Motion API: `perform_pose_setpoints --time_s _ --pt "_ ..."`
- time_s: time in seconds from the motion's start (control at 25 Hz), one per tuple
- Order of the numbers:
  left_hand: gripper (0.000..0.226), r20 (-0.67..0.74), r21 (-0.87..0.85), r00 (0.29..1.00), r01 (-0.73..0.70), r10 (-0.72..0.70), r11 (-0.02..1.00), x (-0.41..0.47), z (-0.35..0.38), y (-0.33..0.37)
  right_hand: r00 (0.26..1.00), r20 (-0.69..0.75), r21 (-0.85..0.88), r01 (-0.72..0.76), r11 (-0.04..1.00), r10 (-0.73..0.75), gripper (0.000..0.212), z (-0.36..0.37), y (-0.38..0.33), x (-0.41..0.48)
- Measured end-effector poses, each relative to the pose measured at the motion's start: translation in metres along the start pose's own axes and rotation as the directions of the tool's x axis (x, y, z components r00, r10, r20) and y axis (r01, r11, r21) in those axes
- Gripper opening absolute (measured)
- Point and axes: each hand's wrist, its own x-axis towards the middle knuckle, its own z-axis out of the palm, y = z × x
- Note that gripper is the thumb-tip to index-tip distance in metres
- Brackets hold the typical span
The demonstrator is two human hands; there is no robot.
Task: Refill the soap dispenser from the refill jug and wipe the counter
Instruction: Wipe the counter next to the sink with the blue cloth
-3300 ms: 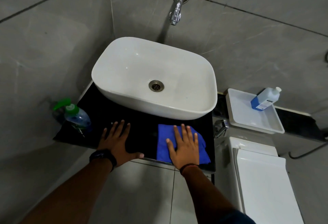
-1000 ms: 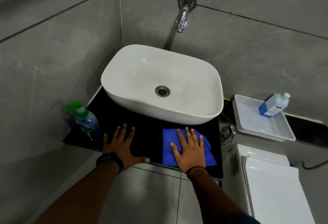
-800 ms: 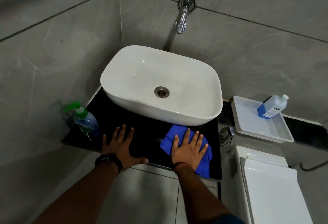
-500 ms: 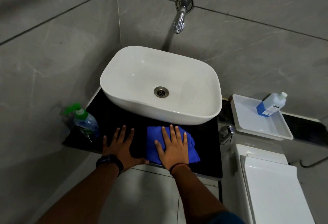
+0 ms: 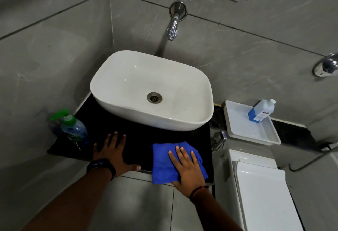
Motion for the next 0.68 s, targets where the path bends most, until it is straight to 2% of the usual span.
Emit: perform_pose_setpoints --time_s 0.08,0.12,0.16,0.2,0.24,0.32,0.36,0.4,0.44,0.48,0.56,0.68 --pt "0.13 -0.021 -0.004 1.0 -0.017 0.017 1.0 0.0 -0.003 0.009 0.993 -0.116 0.08 0.017 0.997 -0.008 0.071 0.0 0.002 -0.008" --pt "0.124 -0.057 -0.002 0.997 -0.059 0.059 0.998 0.0 -0.004 0.018 0.984 -0.156 0.216 -0.048 0.975 0.083 0.065 -0.003 0.004 -0.009" --pt "0.115 -0.098 -0.011 0.988 -0.123 0.121 0.992 0.0 -0.005 0.032 0.965 -0.125 0.386 -0.168 0.907 0.232 0.058 -0.009 0.009 -0.009" --pt "0.104 -0.139 -0.046 0.972 -0.195 0.187 0.98 -0.001 -0.006 0.051 0.911 -0.089 0.531 -0.298 0.793 0.403 0.049 -0.016 0.018 -0.009" --pt "0.092 -0.178 -0.109 0.952 -0.268 0.247 0.957 -0.001 -0.006 0.076 0.811 -0.089 0.654 -0.39 0.648 0.578 0.037 -0.024 0.031 -0.007" --pt "0.07 -0.253 -0.241 0.899 -0.415 0.356 0.877 0.0 -0.005 0.136 0.532 -0.078 0.847 -0.411 0.337 0.843 0.018 -0.044 0.072 -0.009" --pt "0.063 -0.287 -0.282 0.866 -0.484 0.408 0.828 0.0 -0.003 0.171 0.409 -0.016 0.903 -0.386 0.189 0.913 0.025 -0.055 0.096 -0.01" --pt "0.058 -0.322 -0.311 0.832 -0.543 0.451 0.78 0.002 -0.001 0.204 0.324 0.059 0.934 -0.352 0.063 0.944 0.032 -0.064 0.123 -0.011" --pt "0.055 -0.349 -0.338 0.807 -0.583 0.477 0.739 0.005 0.002 0.237 0.278 0.114 0.951 -0.309 -0.024 0.954 0.034 -0.072 0.149 -0.012" --pt "0.054 -0.362 -0.363 0.794 -0.603 0.489 0.71 0.013 0.004 0.272 0.26 0.148 0.961 -0.266 -0.076 0.954 0.032 -0.078 0.181 -0.011" --pt "0.053 -0.354 -0.404 0.796 -0.603 0.49 0.688 0.043 0.007 0.336 0.274 0.164 0.964 -0.25 -0.095 0.948 0.026 -0.088 0.245 0.0" --pt "0.063 -0.269 -0.385 0.823 -0.568 0.5 0.727 0.115 0.015 0.413 0.392 0.092 0.945 -0.323 0.044 0.915 0.024 -0.09 0.343 0.036"
